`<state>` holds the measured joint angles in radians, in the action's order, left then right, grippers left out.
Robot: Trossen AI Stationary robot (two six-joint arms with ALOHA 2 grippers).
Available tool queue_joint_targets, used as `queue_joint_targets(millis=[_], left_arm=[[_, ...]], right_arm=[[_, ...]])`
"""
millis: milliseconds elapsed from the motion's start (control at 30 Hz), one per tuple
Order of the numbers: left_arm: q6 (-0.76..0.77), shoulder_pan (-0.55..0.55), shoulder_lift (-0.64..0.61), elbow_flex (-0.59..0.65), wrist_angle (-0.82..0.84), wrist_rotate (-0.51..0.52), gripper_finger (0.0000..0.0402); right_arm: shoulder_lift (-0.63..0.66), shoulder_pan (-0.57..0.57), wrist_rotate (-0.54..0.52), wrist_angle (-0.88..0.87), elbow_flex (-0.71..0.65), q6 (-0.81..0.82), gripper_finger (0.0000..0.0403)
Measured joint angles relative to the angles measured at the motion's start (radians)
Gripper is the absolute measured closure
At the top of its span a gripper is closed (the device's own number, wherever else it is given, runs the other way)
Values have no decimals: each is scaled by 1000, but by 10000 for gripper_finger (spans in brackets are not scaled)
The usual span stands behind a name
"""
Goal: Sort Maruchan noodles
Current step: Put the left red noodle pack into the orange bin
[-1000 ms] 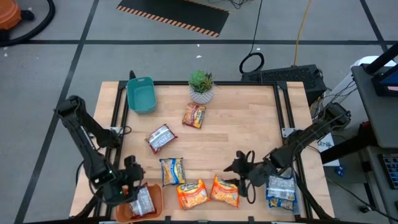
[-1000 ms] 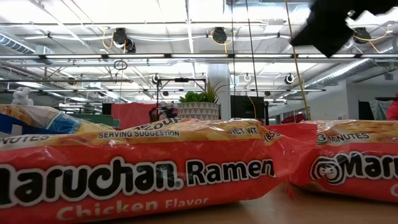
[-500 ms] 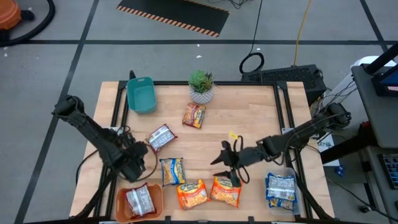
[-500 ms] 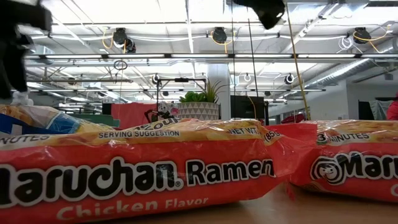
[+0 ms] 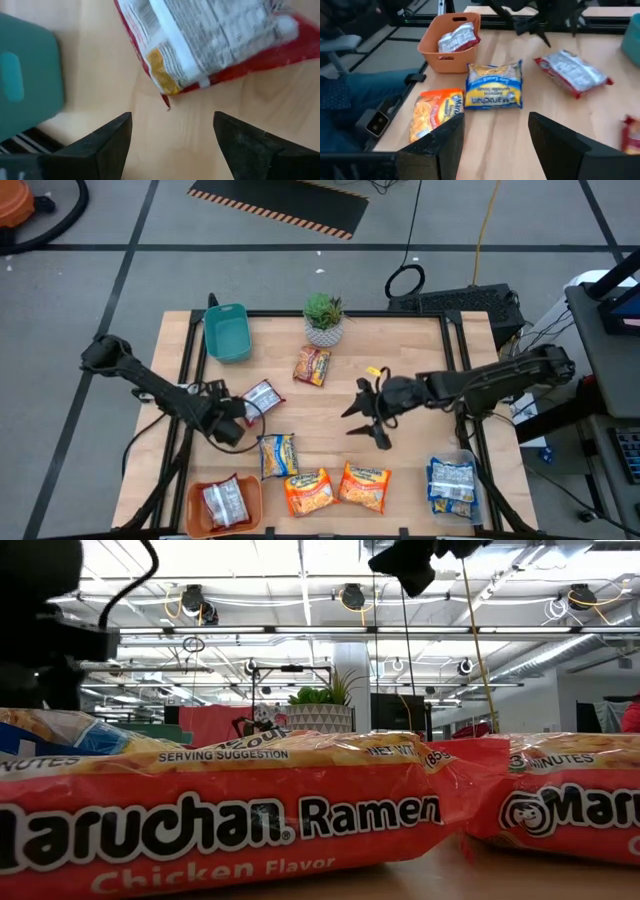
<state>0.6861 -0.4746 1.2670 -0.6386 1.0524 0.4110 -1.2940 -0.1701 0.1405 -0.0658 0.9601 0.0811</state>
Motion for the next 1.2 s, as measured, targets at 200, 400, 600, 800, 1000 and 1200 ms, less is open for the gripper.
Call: queue_joint_targets(millis=[200, 400, 600, 800, 1000, 1200], left_arm=[[-28, 76, 0, 15, -42, -26, 117], [-38, 156, 4, 15, -65, -21, 117], [-166, 189, 4, 15, -195, -17, 117], [-187, 223, 4, 15, -189, -18, 117], [-224, 255, 4, 42, -282, -60, 117], [-287, 282, 3, 137, -436, -100, 117]], right_arm=[[86, 58, 21, -18, 0, -88, 190], [179, 99, 20, -22, 0, -174, 190], [229, 105, 18, -31, 0, -180, 190], [234, 104, 16, -110, 0, -180, 190], [226, 104, 14, -110, 0, -151, 190], [226, 92, 12, -78, 0, -35, 190]])
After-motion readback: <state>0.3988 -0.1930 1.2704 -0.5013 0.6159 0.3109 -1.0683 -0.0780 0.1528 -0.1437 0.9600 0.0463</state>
